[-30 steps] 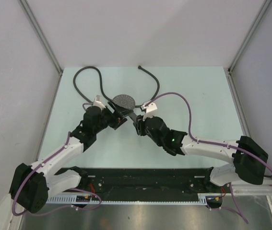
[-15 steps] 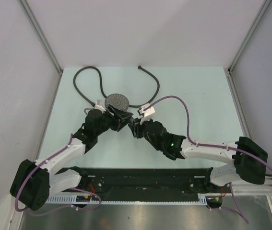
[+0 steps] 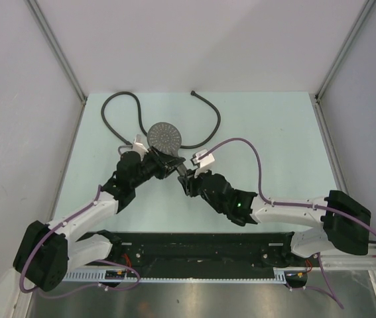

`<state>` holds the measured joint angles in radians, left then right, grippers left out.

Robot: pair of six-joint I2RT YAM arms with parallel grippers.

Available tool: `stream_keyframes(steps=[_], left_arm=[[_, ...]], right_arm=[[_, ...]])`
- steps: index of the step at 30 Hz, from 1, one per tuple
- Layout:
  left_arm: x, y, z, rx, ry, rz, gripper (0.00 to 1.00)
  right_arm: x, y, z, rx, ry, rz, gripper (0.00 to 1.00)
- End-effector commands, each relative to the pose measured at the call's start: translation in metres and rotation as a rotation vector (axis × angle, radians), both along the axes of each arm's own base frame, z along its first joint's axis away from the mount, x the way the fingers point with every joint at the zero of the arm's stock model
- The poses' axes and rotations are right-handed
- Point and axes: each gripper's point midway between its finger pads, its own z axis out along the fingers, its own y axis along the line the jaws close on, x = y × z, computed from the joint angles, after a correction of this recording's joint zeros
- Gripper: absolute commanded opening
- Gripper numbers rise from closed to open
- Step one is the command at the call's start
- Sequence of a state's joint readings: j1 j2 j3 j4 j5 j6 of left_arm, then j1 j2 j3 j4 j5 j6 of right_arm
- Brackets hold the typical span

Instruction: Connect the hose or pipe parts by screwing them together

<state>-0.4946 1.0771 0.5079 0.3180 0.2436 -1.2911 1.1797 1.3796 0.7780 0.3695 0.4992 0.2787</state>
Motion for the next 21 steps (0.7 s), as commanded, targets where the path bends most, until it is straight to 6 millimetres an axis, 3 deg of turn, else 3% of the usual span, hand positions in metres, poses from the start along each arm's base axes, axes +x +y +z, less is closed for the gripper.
stream_keyframes(steps=[1,2,5,9,13,21], left_arm=[[0.005,-0.004,0.029,0.119,-0.264,-0.089,0.00],[0.005,-0.005,0.029,0.144,-0.296,-0.106,0.00],[-0.002,-0.012,0.036,0.146,-0.379,-0.178,0.00],[-0.009,-0.018,0.044,0.126,-0.452,-0.226,0.00],[-0.014,-0.021,0.052,0.105,-0.505,-0.247,0.00],[-0.028,-0.033,0.070,0.058,-0.605,-0.357,0.00]], right_arm=[[-0.014,0.001,0.032,0.098,-0.009,0.071,0.41],[-0.021,0.003,0.035,0.111,0.013,0.141,0.52],[-0.029,0.002,0.039,0.152,0.088,0.239,0.68],[-0.026,-0.009,0.045,0.185,0.135,0.259,0.70],[-0.021,-0.013,0.031,0.172,0.200,0.289,0.69],[-0.028,-0.008,0.015,0.160,0.270,0.380,0.68]])
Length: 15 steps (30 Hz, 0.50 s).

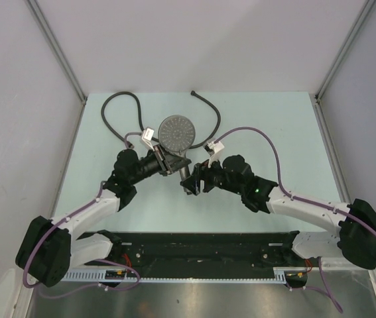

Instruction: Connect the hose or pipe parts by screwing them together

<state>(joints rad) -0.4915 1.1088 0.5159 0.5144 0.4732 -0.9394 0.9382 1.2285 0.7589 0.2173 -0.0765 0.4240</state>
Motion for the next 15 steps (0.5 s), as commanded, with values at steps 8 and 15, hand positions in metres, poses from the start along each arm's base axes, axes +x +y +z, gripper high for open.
stream_keyframes(steps=[8,15], left_arm=[[-0.031,-0.013,0.071,-0.174,-0.295,-0.183,0.00],[-0.035,-0.009,0.084,-0.242,-0.310,-0.147,0.25]], right_arm=[[-0.018,0.005,0.023,0.180,0.042,0.158,0.19],[-0.024,0.001,0.043,0.266,0.031,0.176,0.00]])
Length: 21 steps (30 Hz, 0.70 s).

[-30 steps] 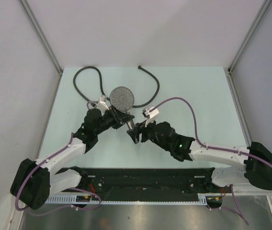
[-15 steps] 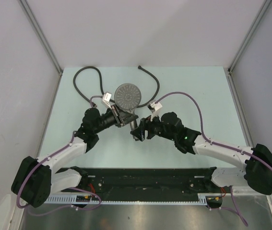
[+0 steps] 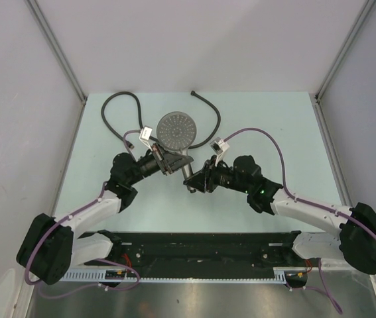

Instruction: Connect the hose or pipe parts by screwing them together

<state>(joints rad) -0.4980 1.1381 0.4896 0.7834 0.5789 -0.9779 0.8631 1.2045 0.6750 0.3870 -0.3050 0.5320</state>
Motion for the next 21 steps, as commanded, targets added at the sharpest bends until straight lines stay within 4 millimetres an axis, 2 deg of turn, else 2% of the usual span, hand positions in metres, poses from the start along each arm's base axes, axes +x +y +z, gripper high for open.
stream_keyframes(steps=[1,11,19,21], left_arm=[[-0.020,0.003,0.051,-0.139,-0.153,-0.032,0.25],[-0.021,0.002,0.057,-0.184,-0.133,-0.029,0.43],[-0.022,-0.005,0.051,-0.174,-0.126,-0.042,0.43],[-0.021,-0.006,0.049,-0.170,-0.124,-0.042,0.32]], right_arm=[[-0.009,0.000,0.031,0.117,-0.022,0.042,0.00],[-0.009,-0.003,0.046,0.197,0.009,0.005,0.00],[-0.003,-0.004,0.046,0.204,0.017,-0.026,0.00],[-0.003,-0.004,0.045,0.202,0.024,-0.028,0.00]])
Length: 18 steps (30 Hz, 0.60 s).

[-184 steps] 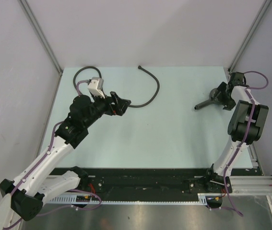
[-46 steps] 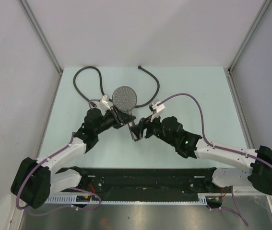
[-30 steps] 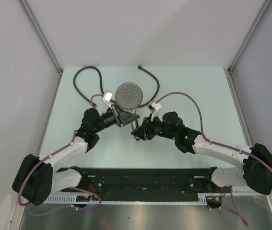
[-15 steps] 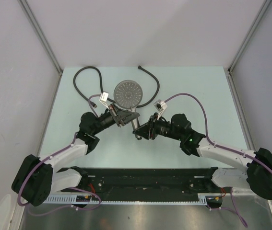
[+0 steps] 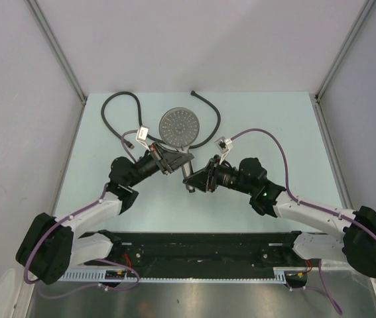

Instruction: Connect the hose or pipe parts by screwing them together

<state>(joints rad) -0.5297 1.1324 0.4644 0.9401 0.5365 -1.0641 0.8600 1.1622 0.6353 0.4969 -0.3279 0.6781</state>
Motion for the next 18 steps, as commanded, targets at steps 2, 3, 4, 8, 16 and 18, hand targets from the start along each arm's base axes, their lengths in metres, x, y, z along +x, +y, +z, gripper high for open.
stream_keyframes(steps=[2,3,4,8,16,18], left_arm=[[-0.009,-0.005,0.018,-0.050,-0.067,-0.037,0.07],[-0.007,-0.006,0.017,-0.049,-0.060,-0.033,0.01],[-0.005,-0.006,0.014,-0.049,-0.045,-0.029,0.00],[0.006,0.000,0.012,-0.050,-0.016,-0.007,0.00],[0.062,0.058,0.038,0.163,-0.075,0.304,0.00],[0.068,0.079,0.041,0.247,-0.026,0.409,0.00]], right_arm=[[0.008,-0.002,0.015,0.051,-0.029,-0.042,0.00],[0.009,-0.002,0.014,0.049,-0.027,-0.042,0.00],[0.009,-0.002,0.013,0.046,-0.028,-0.044,0.00],[0.016,-0.006,0.011,0.036,-0.032,-0.079,0.17],[0.041,-0.013,-0.012,-0.044,-0.009,-0.223,0.62],[0.048,-0.013,-0.022,-0.083,-0.016,-0.245,0.63]])
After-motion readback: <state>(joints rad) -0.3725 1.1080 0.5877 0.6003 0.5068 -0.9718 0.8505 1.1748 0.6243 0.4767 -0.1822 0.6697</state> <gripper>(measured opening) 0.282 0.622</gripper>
